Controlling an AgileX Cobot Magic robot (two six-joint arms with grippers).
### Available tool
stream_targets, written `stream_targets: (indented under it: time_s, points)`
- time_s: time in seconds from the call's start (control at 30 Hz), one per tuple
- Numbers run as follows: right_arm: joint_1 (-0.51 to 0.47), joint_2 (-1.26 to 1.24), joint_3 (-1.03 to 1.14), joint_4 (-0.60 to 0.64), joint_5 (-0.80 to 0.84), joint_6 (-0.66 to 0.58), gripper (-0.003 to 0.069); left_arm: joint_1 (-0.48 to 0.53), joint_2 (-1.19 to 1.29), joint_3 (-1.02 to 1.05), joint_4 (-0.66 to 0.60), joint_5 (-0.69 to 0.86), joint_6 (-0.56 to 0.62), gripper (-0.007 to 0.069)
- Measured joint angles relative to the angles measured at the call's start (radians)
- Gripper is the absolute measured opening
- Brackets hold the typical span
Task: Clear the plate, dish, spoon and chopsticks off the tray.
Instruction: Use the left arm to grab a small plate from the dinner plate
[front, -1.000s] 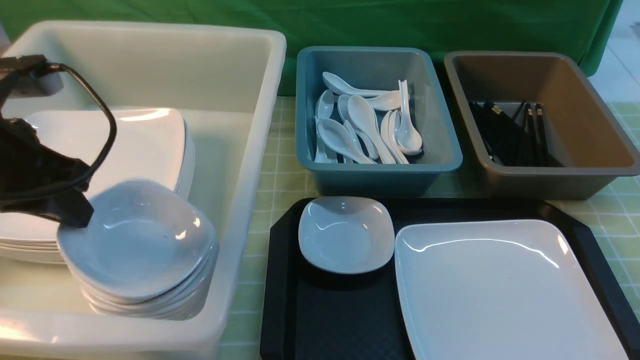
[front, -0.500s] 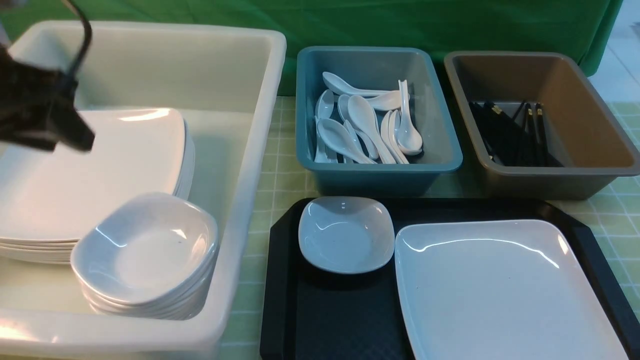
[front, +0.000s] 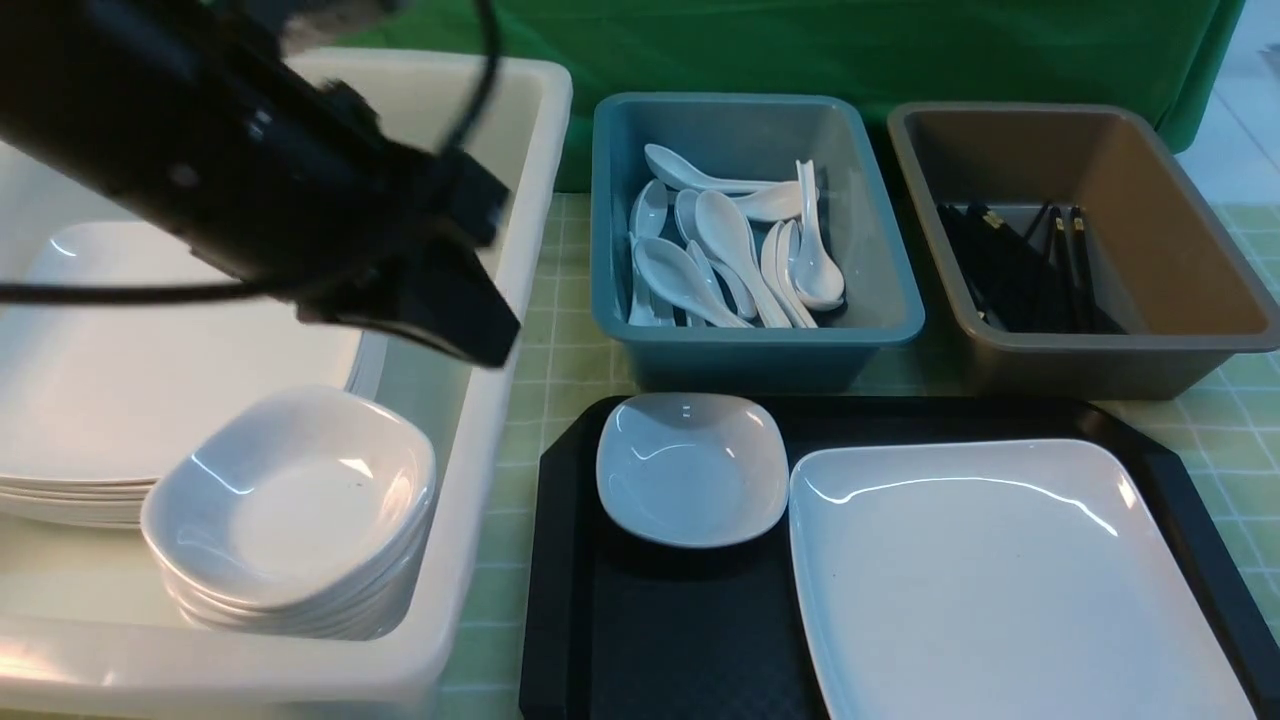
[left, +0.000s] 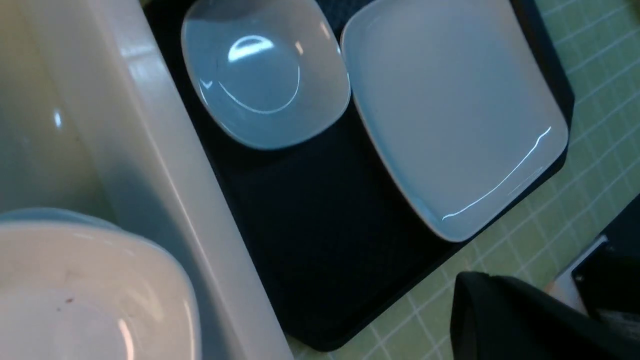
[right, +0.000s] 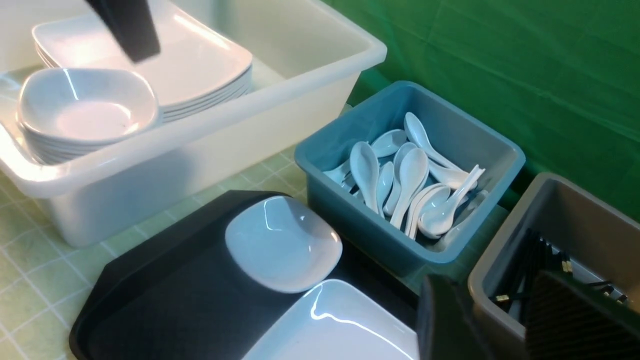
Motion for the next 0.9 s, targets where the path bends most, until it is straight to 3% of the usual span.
stream_targets:
  time_s: [0.47,0.7,0.9]
  points:
    - [0.0,0.0,0.0,0.001,0.032,0.002,0.0239,-0.082,0.025,0.0,0.054,-0.002,-0.172,0.0014]
    - [0.0,0.0,0.0,0.001,0.032,0.003,0.0239,-0.269,0.174,0.0,0.065,-0.065,-0.315,0.0174]
    - [0.0,0.0,0.0,0.001,0.033,0.003,0.0239,-0.339,0.328,0.0,0.116,-0.21,-0.464,0.0277]
